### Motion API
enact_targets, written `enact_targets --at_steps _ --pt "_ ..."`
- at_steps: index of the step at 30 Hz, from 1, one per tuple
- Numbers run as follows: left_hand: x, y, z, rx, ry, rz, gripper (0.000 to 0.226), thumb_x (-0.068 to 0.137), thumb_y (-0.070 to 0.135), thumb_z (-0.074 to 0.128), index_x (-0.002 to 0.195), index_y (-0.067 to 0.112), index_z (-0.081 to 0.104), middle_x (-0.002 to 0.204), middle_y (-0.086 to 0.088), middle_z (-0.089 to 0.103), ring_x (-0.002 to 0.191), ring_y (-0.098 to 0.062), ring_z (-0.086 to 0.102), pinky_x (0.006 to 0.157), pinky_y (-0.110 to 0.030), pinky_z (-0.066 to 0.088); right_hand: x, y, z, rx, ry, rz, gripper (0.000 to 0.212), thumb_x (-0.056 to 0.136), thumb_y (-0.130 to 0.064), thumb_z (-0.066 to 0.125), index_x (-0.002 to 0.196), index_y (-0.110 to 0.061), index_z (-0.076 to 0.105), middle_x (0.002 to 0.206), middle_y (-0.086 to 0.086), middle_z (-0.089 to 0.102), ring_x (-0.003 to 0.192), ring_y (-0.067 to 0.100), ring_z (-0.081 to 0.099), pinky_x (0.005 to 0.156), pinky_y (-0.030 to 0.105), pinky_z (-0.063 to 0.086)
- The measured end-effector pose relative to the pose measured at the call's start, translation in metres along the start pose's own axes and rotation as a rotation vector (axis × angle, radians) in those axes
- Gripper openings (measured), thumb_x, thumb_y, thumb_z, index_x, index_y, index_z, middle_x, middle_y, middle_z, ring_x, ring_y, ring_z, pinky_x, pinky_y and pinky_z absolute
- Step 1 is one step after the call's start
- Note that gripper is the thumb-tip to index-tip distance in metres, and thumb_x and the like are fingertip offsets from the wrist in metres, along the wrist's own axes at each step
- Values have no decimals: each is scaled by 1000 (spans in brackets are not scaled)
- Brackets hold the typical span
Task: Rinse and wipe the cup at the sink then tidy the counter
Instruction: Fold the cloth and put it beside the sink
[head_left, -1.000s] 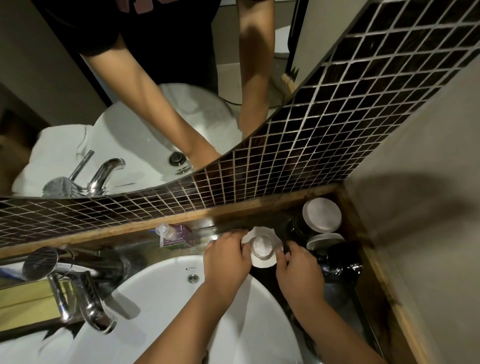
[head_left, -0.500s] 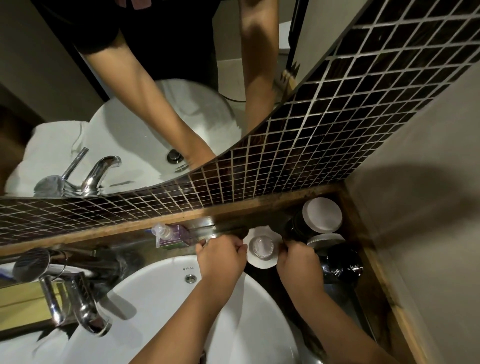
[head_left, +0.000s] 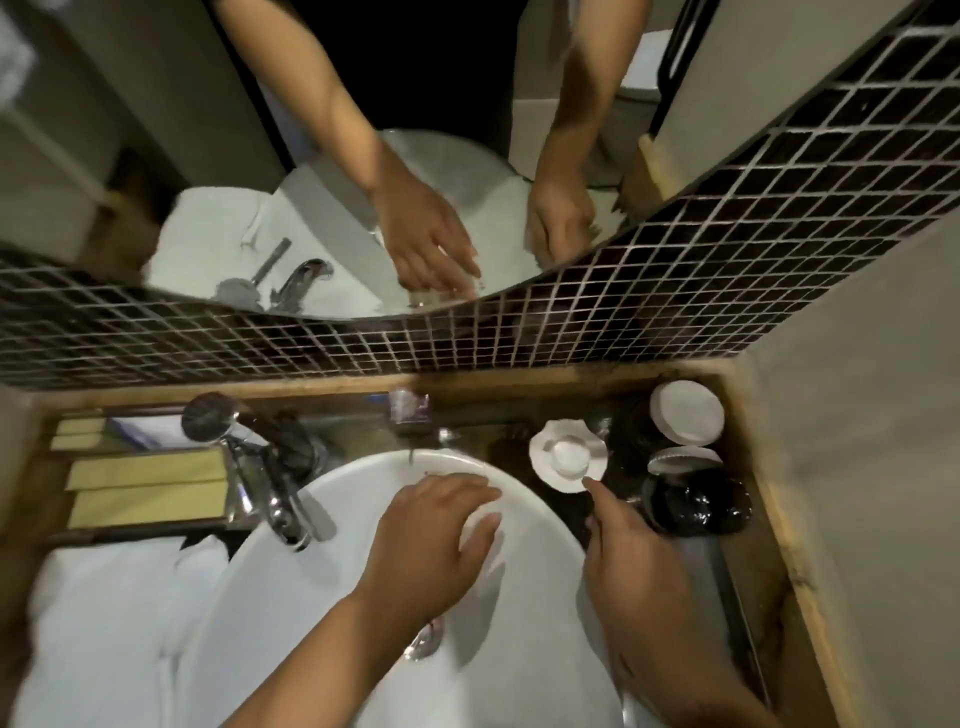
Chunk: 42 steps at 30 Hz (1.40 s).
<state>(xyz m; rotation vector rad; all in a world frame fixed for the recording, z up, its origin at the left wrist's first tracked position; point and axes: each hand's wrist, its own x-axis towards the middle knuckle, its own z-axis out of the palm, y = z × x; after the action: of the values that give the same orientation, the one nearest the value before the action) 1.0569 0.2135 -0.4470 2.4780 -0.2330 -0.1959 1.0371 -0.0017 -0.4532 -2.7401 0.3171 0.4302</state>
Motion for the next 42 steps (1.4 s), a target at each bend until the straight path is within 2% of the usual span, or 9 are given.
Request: enact_targets --at_steps 6,10,16,19,23,28,35,39,42 --pt "-122 -66 -55 26 189 -75 13 91 28 65 102 27 73 107 12 71 100 -8 63 82 -36 53 -92 -99 20 109 -91 -373 35 104 -43 38 136 -38 50 123 -14 65 101 10 65 87 28 53" --pt "-192 -108 -76 30 351 -328 25 94 45 54 108 32 69 108 10 71 98 -1 60 95 -28 49 -129 -171 71 102 -170 -639 34 101 -46 37 122 -36 61 106 -11 72 84 10 69 69 27 57" --pt "-257 -159 -100 233 215 -580 48 99 52 34 123 24 64 124 0 65 115 -20 59 104 -34 39 -145 -271 129 57 -209 -877 34 101 -39 43 132 -29 56 117 -3 65 101 19 63 78 34 53" --pt "-271 -175 -101 289 131 -695 45 98 49 44 136 27 53 143 2 53 132 -19 46 114 -41 32 -134 -310 156 -2 -226 -893 37 99 -34 48 135 -28 54 124 1 64 109 24 60 84 40 55" --pt "-285 -188 -90 201 226 -736 47 85 47 69 128 31 57 132 2 55 119 -18 52 95 -32 47 -103 -340 179 -14 -325 -828 39 98 -27 52 136 -23 55 126 6 63 113 26 60 93 43 53" --pt "-306 -196 -59 -266 476 -962 39 82 59 65 115 40 57 122 6 53 104 -13 60 84 -37 58 -86 -355 202 -178 -348 -898 37 99 -36 49 130 -17 56 124 7 61 112 29 56 86 43 52" --pt "-295 -189 -43 -613 676 -1202 45 86 46 70 122 30 50 128 -6 51 94 -14 63 58 -14 53 -92 -350 223 -295 -355 -750 87 92 -39 66 156 -16 12 152 16 35 133 39 39 98 50 47" --pt "-274 -198 -45 -536 682 -1268 33 85 49 68 109 38 48 131 -7 42 105 -26 55 78 -43 60 -89 -347 221 -252 -353 -758 74 92 -25 64 152 -19 22 134 16 44 119 34 46 92 45 50" --pt "-270 -205 -53 -482 687 -1172 17 88 30 68 95 38 55 123 -4 52 104 -21 57 82 -43 59 -89 -345 215 -221 -316 -839 52 91 -23 65 136 -20 40 124 12 48 110 29 47 87 40 50"
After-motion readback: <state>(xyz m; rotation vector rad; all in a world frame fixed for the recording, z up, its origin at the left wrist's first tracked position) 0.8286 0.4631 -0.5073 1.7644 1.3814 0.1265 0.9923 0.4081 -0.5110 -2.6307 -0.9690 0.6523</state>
